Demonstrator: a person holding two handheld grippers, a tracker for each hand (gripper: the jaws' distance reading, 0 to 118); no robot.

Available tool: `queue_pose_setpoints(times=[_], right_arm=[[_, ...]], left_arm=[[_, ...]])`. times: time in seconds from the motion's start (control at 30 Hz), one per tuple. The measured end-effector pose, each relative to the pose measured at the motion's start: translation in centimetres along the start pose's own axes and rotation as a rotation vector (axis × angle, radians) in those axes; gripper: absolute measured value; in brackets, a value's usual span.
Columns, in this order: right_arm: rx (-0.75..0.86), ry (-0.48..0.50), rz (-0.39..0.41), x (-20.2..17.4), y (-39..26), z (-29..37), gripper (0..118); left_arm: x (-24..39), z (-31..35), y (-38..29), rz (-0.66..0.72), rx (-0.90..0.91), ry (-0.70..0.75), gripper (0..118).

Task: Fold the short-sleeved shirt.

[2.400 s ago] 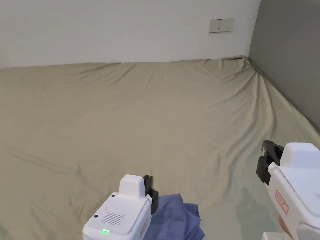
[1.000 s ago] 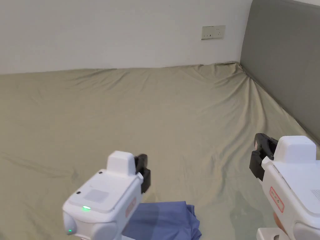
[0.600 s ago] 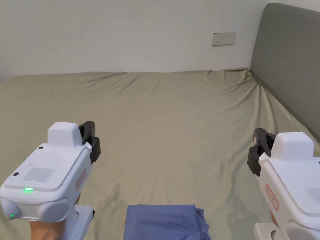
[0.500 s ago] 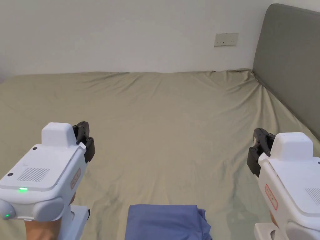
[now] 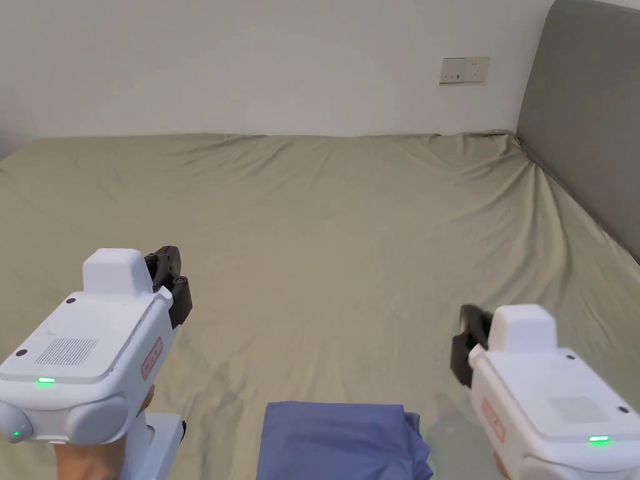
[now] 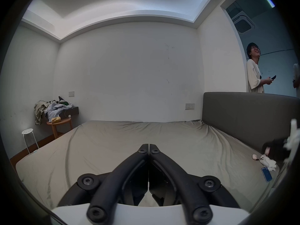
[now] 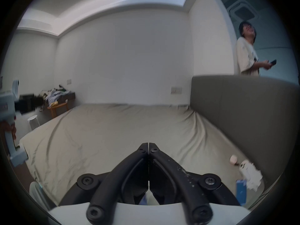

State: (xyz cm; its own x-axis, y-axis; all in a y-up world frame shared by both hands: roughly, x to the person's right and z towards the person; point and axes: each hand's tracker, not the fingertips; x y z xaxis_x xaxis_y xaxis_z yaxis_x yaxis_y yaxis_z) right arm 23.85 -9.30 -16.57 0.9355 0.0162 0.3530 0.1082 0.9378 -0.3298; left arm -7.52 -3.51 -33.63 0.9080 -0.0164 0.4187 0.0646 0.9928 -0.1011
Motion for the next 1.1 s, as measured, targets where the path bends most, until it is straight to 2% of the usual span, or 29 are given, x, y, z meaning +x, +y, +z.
queue_pose_setpoints(times=[0.3, 0.37, 0.47, 0.53, 0.63, 0.67, 0.8, 0.83, 0.87, 0.9, 0.93, 0.97, 1.0, 1.1], right_arm=[[-0.392, 0.076, -0.015, -4.6, -11.7, -6.9, 2], [-0.469, 0.076, 0.000, -5.2, -13.8, -7.8, 2], [-0.580, 0.073, -0.025, -5.3, -16.5, -9.3, 1], [-0.570, 0.067, -0.015, -5.3, -17.3, -9.6, 1], [-0.573, 0.057, -0.014, -5.6, -16.3, -9.6, 1], [-0.584, 0.061, 0.022, -5.7, -16.3, -9.7, 1], [-0.579, 0.065, 0.008, -5.6, -16.2, -9.4, 1], [-0.578, 0.068, 0.006, -5.5, -16.2, -9.4, 1], [-0.577, 0.071, 0.003, -5.4, -16.2, -9.4, 1], [-0.579, 0.075, 0.000, -5.3, -16.2, -9.5, 1], [-0.580, 0.078, -0.005, -5.2, -16.2, -9.5, 1], [-0.582, 0.081, -0.011, -5.1, -16.2, -9.5, 1], [-0.583, 0.084, -0.017, -5.0, -16.2, -9.5, 1], [-0.585, 0.092, -0.031, -4.8, -16.2, -9.5, 1]], left_arm=[[-0.5, -1.0, -1.4, 0.009, -0.041, -0.009, 0], [-0.6, -1.3, -1.9, 0.009, -0.059, -0.010, 0], [-0.8, -2.0, -3.2, 0.041, -0.126, -0.032, 0], [-0.9, -2.6, -4.4, 0.074, -0.194, -0.052, 0], [-1.2, -4.0, -6.8, 0.167, -0.331, -0.093, 0], [-1.3, -4.5, -7.8, 0.218, -0.385, -0.119, 0], [-1.9, -6.7, -12.6, 0.447, -0.643, -0.231, 3], [-2.1, -7.2, -14.0, 0.496, -0.714, -0.249, 11], [-2.2, -7.6, -15.2, 0.533, -0.771, -0.274, 28], [-2.2, -8.1, -16.6, 0.574, -0.832, -0.301, 66], [-2.1, -8.5, -17.8, 0.596, -0.880, -0.320, 94], [-1.7, -8.5, -18.8, 0.609, -0.911, -0.324, 114], [-1.5, -8.6, -19.6, 0.608, -0.932, -0.324, 118], [-0.9, -9.4, -21.6, 0.599, -0.999, -0.352, 117]])
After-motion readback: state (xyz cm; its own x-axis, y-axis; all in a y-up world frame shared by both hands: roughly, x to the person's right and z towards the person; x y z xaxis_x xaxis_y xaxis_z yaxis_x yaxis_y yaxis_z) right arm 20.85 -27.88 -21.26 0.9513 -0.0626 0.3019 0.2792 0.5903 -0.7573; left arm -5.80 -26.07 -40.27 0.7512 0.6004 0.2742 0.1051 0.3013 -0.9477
